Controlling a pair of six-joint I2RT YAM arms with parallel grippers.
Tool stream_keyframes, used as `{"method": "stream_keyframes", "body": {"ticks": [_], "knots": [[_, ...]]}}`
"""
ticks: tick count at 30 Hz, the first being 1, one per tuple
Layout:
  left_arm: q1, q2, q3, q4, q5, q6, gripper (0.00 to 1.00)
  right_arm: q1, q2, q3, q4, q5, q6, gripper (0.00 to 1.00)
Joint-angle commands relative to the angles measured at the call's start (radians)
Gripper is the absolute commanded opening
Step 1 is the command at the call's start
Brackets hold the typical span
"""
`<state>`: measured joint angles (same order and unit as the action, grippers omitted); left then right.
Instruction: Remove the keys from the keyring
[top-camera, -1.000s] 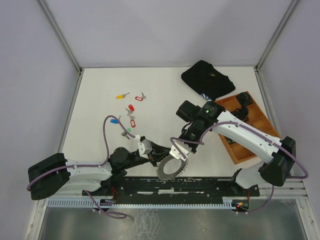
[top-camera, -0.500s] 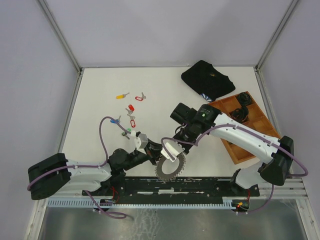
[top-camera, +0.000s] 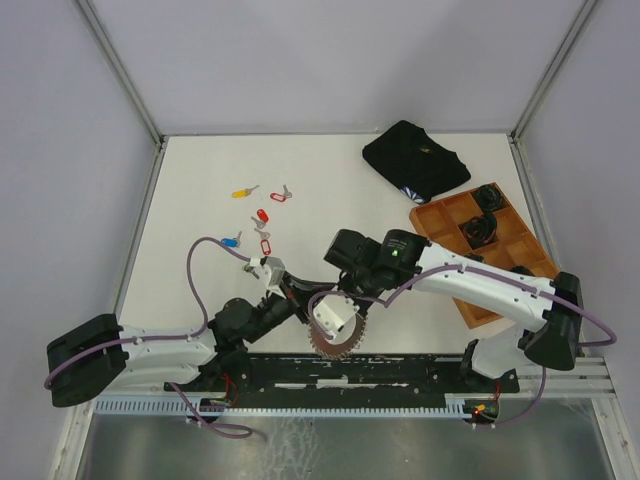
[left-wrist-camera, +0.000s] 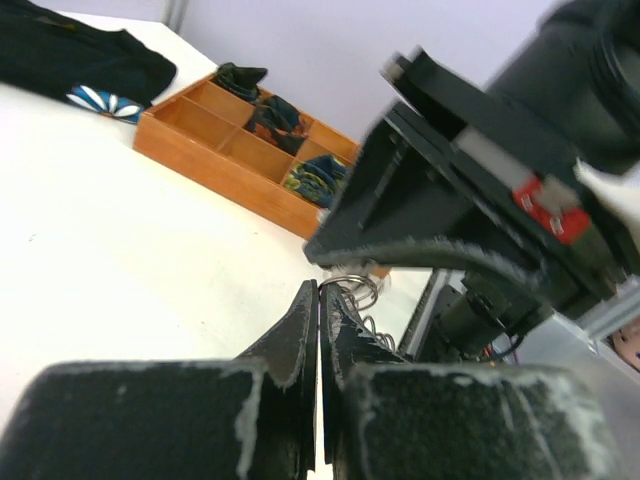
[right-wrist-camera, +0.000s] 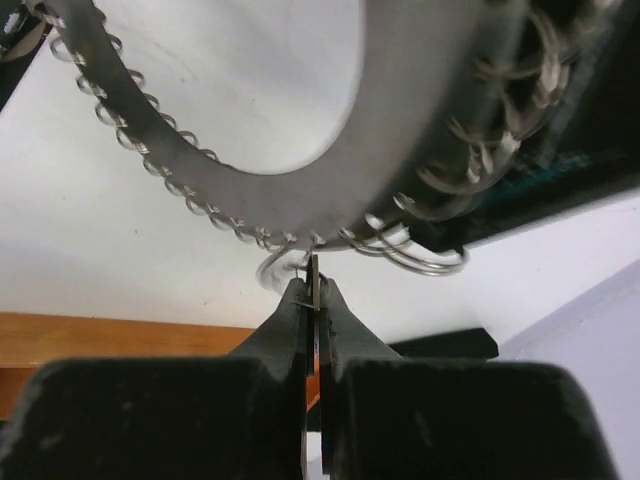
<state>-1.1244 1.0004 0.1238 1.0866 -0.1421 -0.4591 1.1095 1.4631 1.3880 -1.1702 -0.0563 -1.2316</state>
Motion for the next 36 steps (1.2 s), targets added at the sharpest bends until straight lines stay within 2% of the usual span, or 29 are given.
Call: {"method": "stream_keyframes", "body": {"ticks": [1,3,8,12,23,33,34,36], "knots": [[0.008,-0.025,0.043,0.071,-0.112,-0.074,0.03,0.082,0.014,-0.022,0.018,0.127,0.038,0.00],[0.009,-0.029,0.034,0.084,-0.107,-0.051,0.03,0.069,0.017,0.013,0.000,0.093,0.069,0.00],[0.009,-0.058,-0.008,0.104,-0.044,0.087,0.03,-0.058,-0.058,0.071,-0.046,-0.152,0.088,0.00],[0.009,-0.047,-0.005,0.110,-0.001,0.168,0.03,-0.106,-0.082,0.087,-0.070,-0.272,0.082,0.00],[0.020,-0.026,0.010,0.015,-0.054,0.252,0.03,-0.135,-0.125,0.112,-0.086,-0.305,0.101,0.00],[0.031,-0.040,0.052,-0.107,-0.037,0.297,0.03,-0.139,-0.100,0.100,-0.055,-0.284,0.134,0.00],[0.031,-0.058,0.049,-0.118,-0.039,0.299,0.05,-0.141,-0.097,0.102,-0.056,-0.289,0.137,0.00],[0.031,-0.094,0.043,-0.153,-0.051,0.300,0.23,-0.143,-0.095,0.105,-0.057,-0.302,0.139,0.00]]}}
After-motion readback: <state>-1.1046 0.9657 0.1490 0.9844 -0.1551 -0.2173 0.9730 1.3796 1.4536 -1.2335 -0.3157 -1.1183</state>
